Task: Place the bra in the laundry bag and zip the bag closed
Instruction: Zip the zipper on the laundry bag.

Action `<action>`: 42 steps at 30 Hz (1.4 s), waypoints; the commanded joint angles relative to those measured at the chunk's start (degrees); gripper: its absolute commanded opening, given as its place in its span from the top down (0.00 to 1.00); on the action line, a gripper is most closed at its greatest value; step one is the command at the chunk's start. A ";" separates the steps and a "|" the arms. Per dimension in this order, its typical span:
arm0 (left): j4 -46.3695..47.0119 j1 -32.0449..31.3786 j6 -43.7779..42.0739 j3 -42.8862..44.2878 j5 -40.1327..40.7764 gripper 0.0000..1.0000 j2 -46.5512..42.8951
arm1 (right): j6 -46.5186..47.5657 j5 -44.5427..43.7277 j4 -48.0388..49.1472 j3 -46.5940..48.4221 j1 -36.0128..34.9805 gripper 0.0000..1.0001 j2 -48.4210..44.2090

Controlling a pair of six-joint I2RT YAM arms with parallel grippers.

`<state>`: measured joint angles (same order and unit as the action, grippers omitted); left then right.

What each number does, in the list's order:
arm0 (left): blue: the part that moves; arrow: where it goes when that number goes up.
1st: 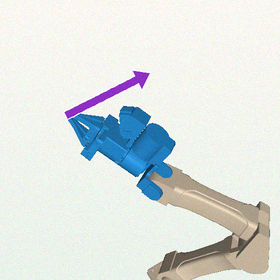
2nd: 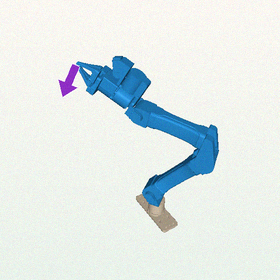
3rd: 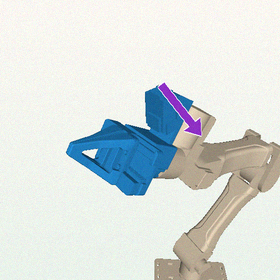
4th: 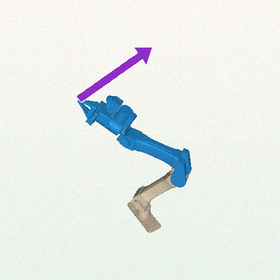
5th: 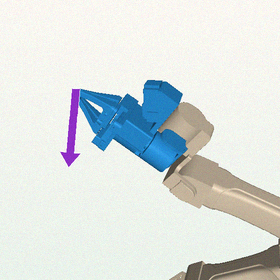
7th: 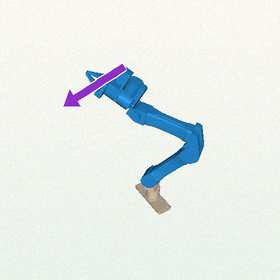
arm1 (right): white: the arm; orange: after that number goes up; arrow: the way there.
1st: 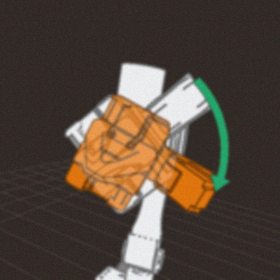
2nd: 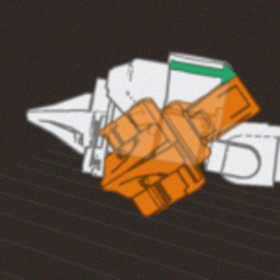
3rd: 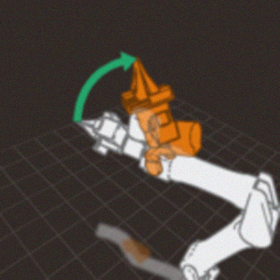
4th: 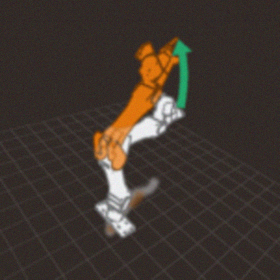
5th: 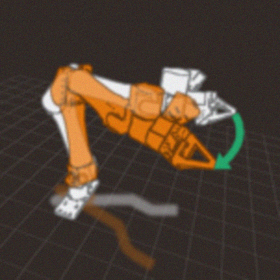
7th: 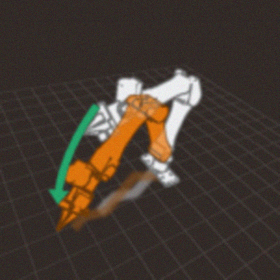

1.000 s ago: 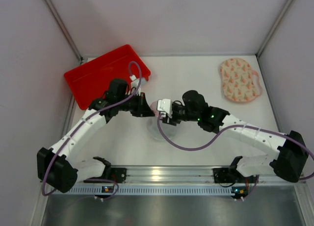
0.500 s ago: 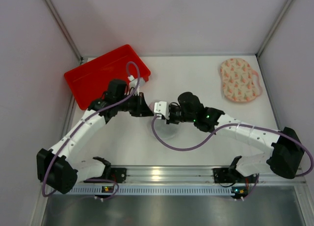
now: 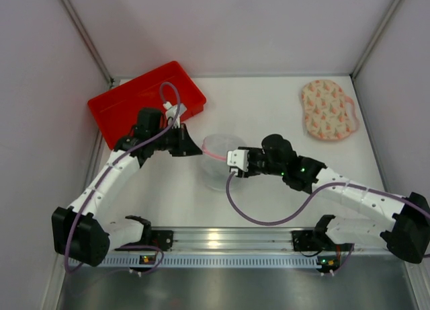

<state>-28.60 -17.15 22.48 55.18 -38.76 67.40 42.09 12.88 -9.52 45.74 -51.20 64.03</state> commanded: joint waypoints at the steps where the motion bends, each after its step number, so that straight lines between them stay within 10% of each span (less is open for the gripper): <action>1: 4.17 0.19 0.28 3.27 -5.44 1.00 -0.51 | 0.90 0.55 0.03 3.47 1.71 0.47 0.74; 15: 6.19 -6.41 4.59 1.25 -0.70 1.00 -1.83 | -10.97 7.85 0.11 13.15 -2.06 0.47 7.69; 30: 6.19 -6.58 5.47 -1.13 -2.81 1.00 -3.76 | -9.13 -2.86 4.60 11.57 -5.14 0.51 9.89; 37: 6.10 -6.41 5.12 -0.07 -1.32 1.00 -3.76 | -4.75 -1.81 3.11 10.87 -5.05 0.99 10.50; 42: 6.10 -5.18 4.86 2.91 1.05 1.00 -3.24 | -3.06 -1.11 2.75 8.94 -3.21 1.00 8.23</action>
<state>-25.61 -23.29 27.35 54.35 -39.18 65.10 37.08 11.25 -8.12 55.75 -55.42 74.56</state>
